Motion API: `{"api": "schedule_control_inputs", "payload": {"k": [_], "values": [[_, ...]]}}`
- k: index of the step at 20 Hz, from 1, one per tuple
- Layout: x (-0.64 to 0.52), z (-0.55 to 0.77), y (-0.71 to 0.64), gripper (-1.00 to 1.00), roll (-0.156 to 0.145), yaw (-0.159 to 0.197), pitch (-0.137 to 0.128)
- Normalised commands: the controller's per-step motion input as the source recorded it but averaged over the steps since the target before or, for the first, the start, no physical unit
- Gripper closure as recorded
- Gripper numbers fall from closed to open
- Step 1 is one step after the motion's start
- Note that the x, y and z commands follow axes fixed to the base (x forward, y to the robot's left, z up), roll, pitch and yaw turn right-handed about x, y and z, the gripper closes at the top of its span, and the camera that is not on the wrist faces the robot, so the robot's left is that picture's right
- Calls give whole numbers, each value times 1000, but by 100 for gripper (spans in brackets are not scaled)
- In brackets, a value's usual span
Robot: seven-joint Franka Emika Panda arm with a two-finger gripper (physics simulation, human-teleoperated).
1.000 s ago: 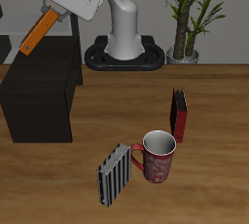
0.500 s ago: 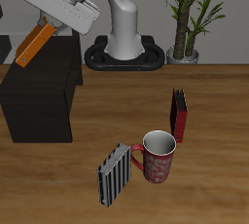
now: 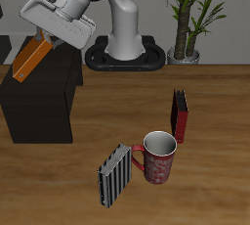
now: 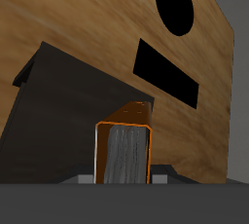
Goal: Place the orange book flat on top of the shelf
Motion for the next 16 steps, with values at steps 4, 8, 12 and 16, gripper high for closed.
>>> {"api": "schedule_control_inputs", "payload": {"k": [4,8,12,16], "values": [[85,-190,-19,100,-33,11,29],[55,-127,183,-100,29,5,19],[62,-26,147,-100,25,-14,20],[23,58,170,-100,38,-16,7]]}}
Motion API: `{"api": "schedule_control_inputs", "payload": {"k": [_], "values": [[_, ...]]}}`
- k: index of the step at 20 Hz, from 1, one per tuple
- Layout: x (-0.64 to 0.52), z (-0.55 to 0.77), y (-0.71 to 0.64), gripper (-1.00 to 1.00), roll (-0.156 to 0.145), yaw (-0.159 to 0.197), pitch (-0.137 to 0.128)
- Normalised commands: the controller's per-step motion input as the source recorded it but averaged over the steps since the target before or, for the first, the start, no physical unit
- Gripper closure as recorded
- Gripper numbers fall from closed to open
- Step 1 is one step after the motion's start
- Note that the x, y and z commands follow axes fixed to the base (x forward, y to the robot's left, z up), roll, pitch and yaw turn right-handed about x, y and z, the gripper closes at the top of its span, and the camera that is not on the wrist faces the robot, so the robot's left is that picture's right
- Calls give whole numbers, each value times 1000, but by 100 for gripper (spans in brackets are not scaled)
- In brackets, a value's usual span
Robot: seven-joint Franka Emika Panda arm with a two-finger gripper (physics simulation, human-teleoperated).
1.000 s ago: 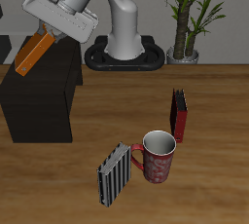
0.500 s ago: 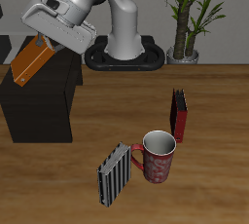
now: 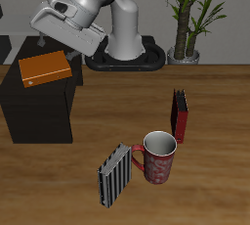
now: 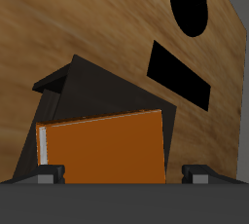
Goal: Place the orange book flat on top of the shelf
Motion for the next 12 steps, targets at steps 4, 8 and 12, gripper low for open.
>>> {"api": "schedule_control_inputs", "payload": {"k": [4,8,12], "values": [[35,52,268,-100,53,2,-3],[-23,101,302,-100,79,-33,12],[-41,63,194,-100,42,-3,-18]]}}
